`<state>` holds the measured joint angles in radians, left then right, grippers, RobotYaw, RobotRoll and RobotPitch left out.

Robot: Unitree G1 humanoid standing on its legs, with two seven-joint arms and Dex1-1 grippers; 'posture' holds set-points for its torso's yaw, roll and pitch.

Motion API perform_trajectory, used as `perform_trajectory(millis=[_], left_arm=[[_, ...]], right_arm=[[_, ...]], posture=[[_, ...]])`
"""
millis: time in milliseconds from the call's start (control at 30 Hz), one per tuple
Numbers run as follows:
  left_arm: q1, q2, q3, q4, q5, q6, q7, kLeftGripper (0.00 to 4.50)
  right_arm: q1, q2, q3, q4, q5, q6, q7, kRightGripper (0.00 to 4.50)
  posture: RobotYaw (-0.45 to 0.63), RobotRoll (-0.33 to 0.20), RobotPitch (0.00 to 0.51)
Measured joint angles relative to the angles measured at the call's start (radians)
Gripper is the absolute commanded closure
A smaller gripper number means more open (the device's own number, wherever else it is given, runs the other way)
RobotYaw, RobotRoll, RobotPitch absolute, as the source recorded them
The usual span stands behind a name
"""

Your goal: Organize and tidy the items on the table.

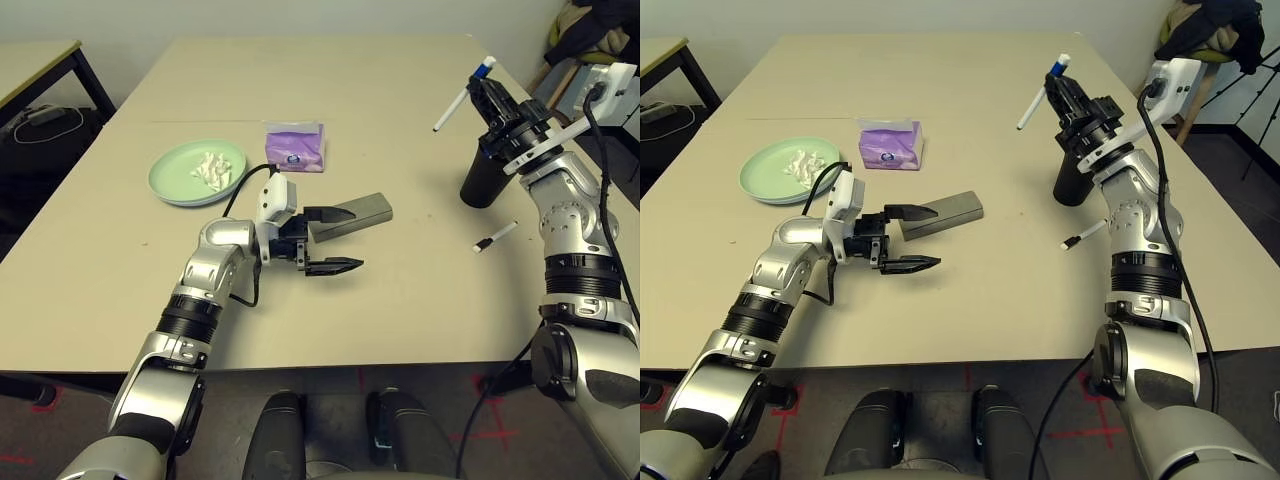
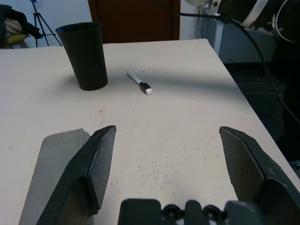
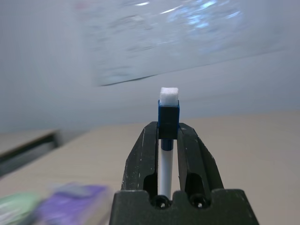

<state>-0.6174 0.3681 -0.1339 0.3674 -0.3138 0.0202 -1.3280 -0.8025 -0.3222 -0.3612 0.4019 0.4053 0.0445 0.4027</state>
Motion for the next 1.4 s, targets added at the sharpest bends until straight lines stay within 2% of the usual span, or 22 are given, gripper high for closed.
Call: perform_trajectory(millis=[200, 333, 500, 900, 1400], left_arm=[[0.0, -0.001, 0.0, 0.0, 0.0, -0.001, 0.002, 0.0], [0.0, -0.003, 0.0, 0.0, 0.0, -0.003, 0.003, 0.0], [0.0, -0.004, 0.0, 0.0, 0.0, -0.004, 0.006, 0.0], [-0.004, -0.012, 0.009, 0.014, 0.001, -0.038, 0.04, 0.0], [-0.083, -0.045, 0.058, 0.079, 0.041, 0.007, 0.312, 0.0]], right_arm=[[0.0, -0.002, 0.023, -0.001, -0.111, 0.001, -0.195, 4.1], [0.001, -0.004, 0.035, -0.004, -0.168, 0.105, -0.319, 4.1], [0.002, -0.013, 0.035, -0.029, -0.184, 0.209, -0.388, 4.1], [0.002, -0.026, 0.038, -0.123, -0.185, 0.343, -0.403, 4.1], [0.015, -0.032, 0.039, -0.161, -0.186, 0.37, -0.401, 4.1]], posture=[[0.13, 0.0, 0.075], [0.14, 0.0, 0.075], [0.14, 0.0, 0.077], [0.14, 0.0, 0.077], [0.14, 0.0, 0.076]])
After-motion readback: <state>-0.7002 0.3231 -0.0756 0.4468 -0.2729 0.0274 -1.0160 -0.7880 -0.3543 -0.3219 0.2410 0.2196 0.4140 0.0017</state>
